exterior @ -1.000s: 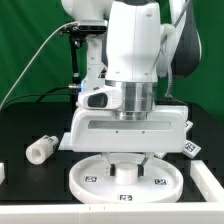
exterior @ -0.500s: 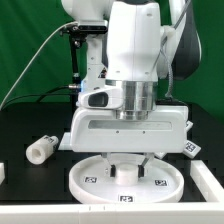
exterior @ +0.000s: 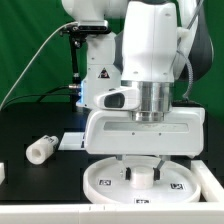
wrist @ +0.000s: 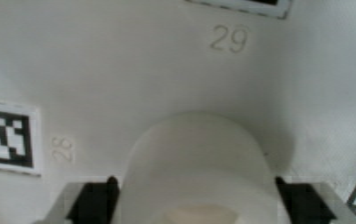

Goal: Assemble round table

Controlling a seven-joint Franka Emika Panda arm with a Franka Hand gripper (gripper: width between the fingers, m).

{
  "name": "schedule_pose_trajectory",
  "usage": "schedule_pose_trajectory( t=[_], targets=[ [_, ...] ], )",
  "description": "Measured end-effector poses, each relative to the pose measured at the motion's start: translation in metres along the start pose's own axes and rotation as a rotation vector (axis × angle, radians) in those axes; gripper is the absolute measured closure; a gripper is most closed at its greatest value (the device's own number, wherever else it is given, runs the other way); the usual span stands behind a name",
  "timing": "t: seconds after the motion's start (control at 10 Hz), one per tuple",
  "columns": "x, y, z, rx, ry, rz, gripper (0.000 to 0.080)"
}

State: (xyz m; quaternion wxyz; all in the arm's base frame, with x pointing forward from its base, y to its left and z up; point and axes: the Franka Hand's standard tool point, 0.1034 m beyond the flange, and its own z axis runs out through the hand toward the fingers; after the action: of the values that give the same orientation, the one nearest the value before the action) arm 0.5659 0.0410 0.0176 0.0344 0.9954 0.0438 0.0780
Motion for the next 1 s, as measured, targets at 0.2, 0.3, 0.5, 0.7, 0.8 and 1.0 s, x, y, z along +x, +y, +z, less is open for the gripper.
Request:
schedule_pose_trajectory(
  t=[0.2, 0.3, 0.5, 0.7, 0.8, 1.0],
  targets=[
    [0.000, 0.000, 0.000, -0.001, -0.001, 0.000, 0.0390],
    [0.000, 0.000, 0.000, 0.000, -0.001, 0.001, 0.0390],
    [0.000, 0.000, 0.000, 0.000, -0.001, 0.001, 0.0390],
    [-0.001, 0.001, 0.001, -0.001, -0.002, 0.001, 0.0233],
    [-0.001, 0.003, -0.001, 0.001, -0.014, -0.006, 0.0167],
    [0.006, 0.026, -0.034, 0.023, -0.050, -0.022, 0.0153]
  ],
)
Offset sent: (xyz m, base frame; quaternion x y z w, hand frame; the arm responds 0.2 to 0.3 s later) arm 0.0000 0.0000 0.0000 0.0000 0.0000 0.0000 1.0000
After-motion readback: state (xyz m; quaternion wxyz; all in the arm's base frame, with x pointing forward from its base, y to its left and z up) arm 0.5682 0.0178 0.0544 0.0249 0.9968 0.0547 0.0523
